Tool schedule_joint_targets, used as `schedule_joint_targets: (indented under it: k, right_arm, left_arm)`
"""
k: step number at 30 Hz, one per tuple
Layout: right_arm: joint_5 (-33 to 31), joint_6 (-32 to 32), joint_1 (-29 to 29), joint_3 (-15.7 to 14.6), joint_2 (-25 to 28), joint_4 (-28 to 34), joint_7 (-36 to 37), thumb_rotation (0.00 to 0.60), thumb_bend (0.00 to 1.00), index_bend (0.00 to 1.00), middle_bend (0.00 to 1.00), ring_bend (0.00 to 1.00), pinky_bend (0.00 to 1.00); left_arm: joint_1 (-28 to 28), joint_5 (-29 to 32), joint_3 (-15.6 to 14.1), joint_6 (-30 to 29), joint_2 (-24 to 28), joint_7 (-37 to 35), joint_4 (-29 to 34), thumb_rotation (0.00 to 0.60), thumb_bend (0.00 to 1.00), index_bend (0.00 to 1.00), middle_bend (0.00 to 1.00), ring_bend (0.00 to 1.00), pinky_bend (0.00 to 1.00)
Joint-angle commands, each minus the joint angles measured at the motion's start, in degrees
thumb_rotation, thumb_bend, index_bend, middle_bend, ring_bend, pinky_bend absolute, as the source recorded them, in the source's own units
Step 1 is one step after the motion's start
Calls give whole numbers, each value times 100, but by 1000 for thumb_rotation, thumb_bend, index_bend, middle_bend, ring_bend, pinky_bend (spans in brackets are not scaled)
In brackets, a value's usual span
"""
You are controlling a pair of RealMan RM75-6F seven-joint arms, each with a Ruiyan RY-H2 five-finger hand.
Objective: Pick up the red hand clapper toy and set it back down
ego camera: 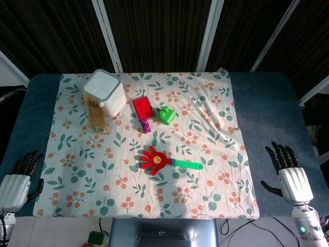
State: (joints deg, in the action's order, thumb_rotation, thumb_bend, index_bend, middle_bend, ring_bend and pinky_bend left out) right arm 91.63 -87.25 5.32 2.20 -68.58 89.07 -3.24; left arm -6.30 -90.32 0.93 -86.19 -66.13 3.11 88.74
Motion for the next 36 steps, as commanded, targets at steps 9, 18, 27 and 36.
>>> schedule_joint_targets:
  k: [9, 18, 27, 36]
  right_arm:
    - [-244, 311, 215, 163, -586, -250, 157, 600, 237, 0, 0, 0, 0]
    - [-913, 1692, 1142, 585, -1690, -326, 215, 600, 236, 154, 0, 0, 0]
    - [-2393, 2679, 1947, 1044, -2445, 111, -1614, 600, 267, 296, 0, 0, 0]
    - [-3659, 2843, 2450, 1373, -3058, 25, -2308, 600, 369, 456, 20, 0, 0]
  left_arm:
    - [-15, -34, -26, 31, 20, -5, 65, 600, 509, 2, 0, 0, 140]
    - [13, -231, -139, -30, 136, -155, 159, 600, 510, 0, 0, 0, 141]
    - [36, -336, -207, -74, 234, -315, 169, 600, 509, 0, 0, 0, 141]
    - [88, -284, -190, -150, 353, -457, 226, 600, 508, 1, 0, 0, 143]
